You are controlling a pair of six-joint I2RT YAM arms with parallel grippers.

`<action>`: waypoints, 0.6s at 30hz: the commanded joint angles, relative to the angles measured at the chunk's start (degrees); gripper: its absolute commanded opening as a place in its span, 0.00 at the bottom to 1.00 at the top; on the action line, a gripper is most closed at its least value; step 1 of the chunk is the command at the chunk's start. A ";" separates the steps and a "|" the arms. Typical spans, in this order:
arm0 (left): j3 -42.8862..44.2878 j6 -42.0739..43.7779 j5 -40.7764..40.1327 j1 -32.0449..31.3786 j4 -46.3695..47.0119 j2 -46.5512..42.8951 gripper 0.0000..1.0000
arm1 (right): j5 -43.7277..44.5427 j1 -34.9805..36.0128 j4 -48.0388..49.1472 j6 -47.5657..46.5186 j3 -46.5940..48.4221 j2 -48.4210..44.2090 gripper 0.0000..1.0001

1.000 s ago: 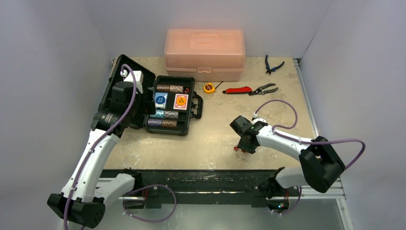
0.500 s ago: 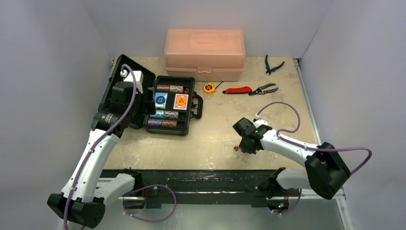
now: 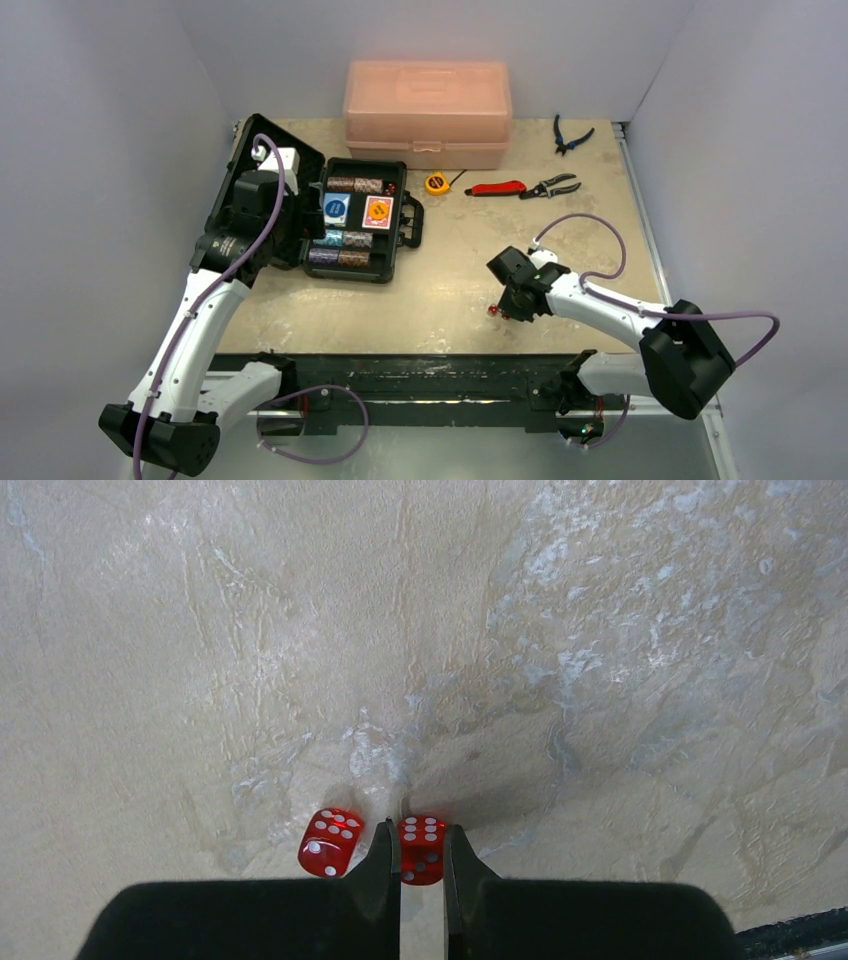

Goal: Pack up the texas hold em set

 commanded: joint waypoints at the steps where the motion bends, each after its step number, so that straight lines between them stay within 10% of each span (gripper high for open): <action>1: 0.02 0.36 0.68 -0.17 1.77 -0.50 0.92 | 1.54 -0.04 -1.66 -0.45 1.65 1.18 0.00; 18: 0.02 0.34 0.99 -0.20 1.86 -0.41 0.92 | 11.88 -0.04 -11.50 1.04 9.87 3.82 0.00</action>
